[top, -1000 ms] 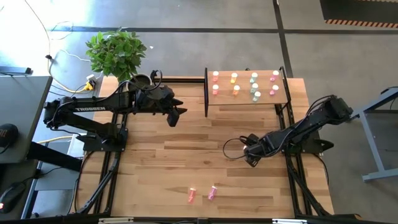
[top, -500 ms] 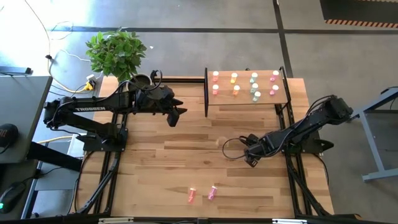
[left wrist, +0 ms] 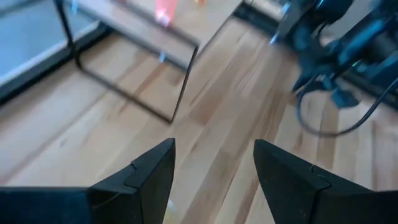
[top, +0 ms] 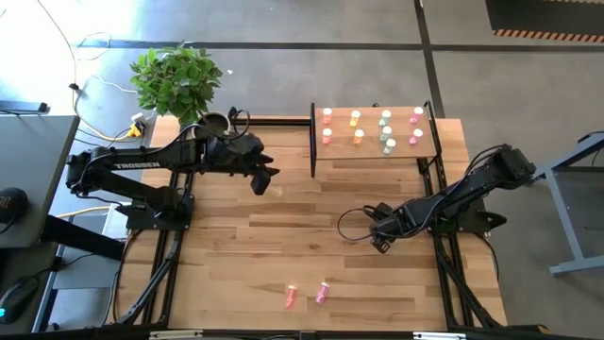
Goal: Pick and place medicine bottles onto shelf by color
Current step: Put the yellow pill bottle on the shelf aligned with the other yellow pill bottles
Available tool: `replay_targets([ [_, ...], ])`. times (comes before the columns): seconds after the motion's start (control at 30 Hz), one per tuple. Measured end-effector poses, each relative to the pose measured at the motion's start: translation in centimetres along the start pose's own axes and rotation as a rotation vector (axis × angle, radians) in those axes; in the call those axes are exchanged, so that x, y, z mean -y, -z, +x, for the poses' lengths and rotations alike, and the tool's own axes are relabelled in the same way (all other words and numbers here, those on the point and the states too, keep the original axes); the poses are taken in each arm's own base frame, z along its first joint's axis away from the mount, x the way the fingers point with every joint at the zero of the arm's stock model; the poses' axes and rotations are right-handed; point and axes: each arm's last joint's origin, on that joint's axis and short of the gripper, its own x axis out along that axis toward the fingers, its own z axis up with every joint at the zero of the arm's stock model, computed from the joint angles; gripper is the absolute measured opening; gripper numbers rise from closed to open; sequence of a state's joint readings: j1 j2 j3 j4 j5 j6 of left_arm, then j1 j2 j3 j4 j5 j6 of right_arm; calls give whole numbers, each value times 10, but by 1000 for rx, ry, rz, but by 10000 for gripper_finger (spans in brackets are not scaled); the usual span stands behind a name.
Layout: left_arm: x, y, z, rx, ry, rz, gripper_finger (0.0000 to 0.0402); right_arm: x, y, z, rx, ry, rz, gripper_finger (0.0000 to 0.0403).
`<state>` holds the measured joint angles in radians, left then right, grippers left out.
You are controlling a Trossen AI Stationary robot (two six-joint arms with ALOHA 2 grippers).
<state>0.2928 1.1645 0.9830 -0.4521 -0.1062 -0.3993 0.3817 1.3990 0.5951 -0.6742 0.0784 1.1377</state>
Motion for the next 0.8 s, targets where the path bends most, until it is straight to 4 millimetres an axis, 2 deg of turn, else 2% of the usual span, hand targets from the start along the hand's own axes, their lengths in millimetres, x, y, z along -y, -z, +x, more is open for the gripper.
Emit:
replay_targets([
  [0.2, -4, 14, -1, -123, -89, -74, 209, 0, 0, 0, 3, -4, 15, 68],
  [0.53, 9, 30, -6, -187, -158, -108, 209, -2, -3, 0, 7, -25, 29, 146],
  [0.8, 16, 45, -10, -258, -178, -42, 209, -2, -3, 0, 18, -21, 47, 154],
])
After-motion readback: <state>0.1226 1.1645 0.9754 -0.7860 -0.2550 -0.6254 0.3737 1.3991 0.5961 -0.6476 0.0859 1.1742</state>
